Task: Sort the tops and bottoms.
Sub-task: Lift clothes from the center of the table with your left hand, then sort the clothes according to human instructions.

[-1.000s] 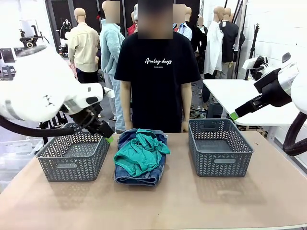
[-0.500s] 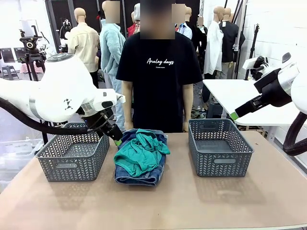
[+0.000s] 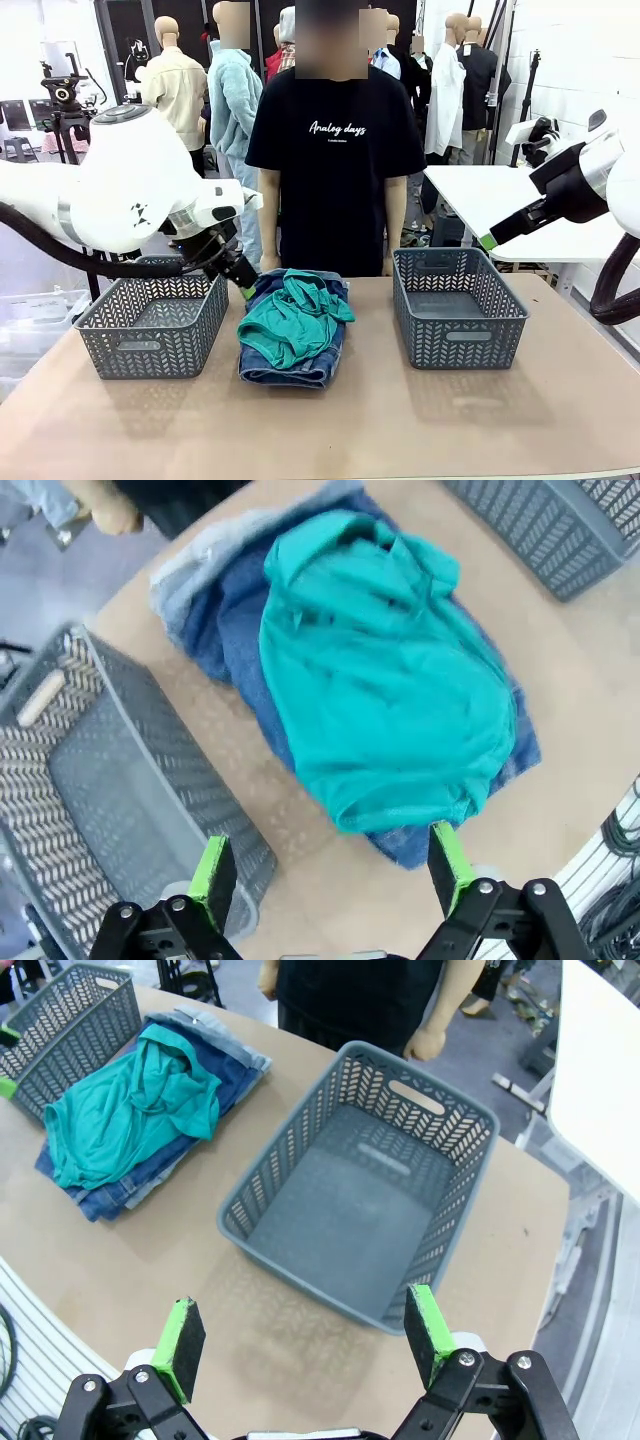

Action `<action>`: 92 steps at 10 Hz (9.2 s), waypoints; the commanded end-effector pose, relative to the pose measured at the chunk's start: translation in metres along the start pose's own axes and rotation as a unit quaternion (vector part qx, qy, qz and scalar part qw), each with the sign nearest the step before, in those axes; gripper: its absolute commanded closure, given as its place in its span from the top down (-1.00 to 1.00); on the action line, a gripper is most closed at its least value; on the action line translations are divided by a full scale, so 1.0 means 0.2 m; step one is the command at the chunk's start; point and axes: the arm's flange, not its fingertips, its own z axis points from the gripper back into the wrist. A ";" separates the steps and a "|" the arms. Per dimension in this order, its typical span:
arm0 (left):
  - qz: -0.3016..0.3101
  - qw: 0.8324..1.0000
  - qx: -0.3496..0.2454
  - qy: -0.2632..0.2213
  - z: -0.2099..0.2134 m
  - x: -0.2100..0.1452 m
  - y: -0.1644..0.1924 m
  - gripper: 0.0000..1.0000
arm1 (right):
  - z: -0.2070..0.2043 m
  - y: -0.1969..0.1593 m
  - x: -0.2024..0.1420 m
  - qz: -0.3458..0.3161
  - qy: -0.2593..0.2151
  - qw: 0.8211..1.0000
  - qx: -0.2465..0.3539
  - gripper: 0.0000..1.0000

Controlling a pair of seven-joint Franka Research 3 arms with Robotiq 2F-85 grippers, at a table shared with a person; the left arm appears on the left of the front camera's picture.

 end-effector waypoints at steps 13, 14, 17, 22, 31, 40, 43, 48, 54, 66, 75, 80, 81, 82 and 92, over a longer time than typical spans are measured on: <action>0.031 0.991 0.007 0.127 -0.66 0.42 -0.24 1.00 | 0.00 0.00 0.00 -0.004 -0.002 1.000 0.005 1.00; 0.042 0.991 -0.002 0.125 -0.66 0.41 -0.26 1.00 | 0.00 0.00 0.00 -0.004 -0.002 1.000 0.005 1.00; 0.060 0.990 -0.011 0.130 -0.71 0.39 -0.28 1.00 | 0.00 0.00 0.00 -0.004 -0.002 1.000 0.005 1.00; 0.096 0.984 -0.014 0.153 -0.82 0.36 -0.25 1.00 | 0.00 0.00 0.00 -0.004 -0.002 1.000 0.005 1.00; 0.102 0.976 -0.022 0.191 -0.81 0.38 -0.24 -1.00 | 0.00 0.00 0.00 -0.004 -0.002 1.000 0.005 1.00; 0.022 0.997 0.047 0.064 0.11 0.96 -0.34 -1.00 | 0.00 0.00 0.00 -0.004 -0.002 1.000 0.005 1.00; 0.012 0.996 0.086 0.014 0.34 0.99 -0.38 -1.00 | 0.00 0.00 0.00 -0.004 -0.002 1.000 0.005 1.00; 0.010 0.998 0.062 0.024 0.32 1.01 -0.38 -1.00 | 0.00 0.00 0.00 -0.004 -0.002 1.000 0.005 1.00; 0.010 0.998 0.062 0.024 0.32 1.01 -0.38 -1.00 | 0.00 0.00 0.00 -0.004 -0.002 1.000 0.005 1.00; 0.010 0.998 0.062 0.024 0.32 1.01 -0.38 -1.00 | 0.00 0.00 0.00 -0.004 -0.002 1.000 0.005 1.00; 0.010 0.998 0.062 0.024 0.32 1.01 -0.38 -1.00 | 0.00 0.00 0.00 -0.004 -0.002 1.000 0.005 1.00; -0.013 0.993 0.116 -0.030 0.60 1.05 -0.36 -1.00 | 0.00 0.00 0.00 -0.004 -0.002 1.000 0.005 1.00; -0.004 0.992 0.120 -0.039 0.71 1.03 -0.32 -1.00 | 0.00 0.00 0.00 -0.004 -0.002 1.000 0.005 1.00; 0.010 0.990 0.134 -0.040 0.79 0.99 -0.26 -1.00 | 0.00 0.00 0.00 -0.004 -0.002 1.000 0.005 1.00; 0.111 0.968 0.227 -0.002 1.11 0.61 0.30 -1.00 | 0.00 0.00 0.00 -0.004 -0.002 1.000 0.005 1.00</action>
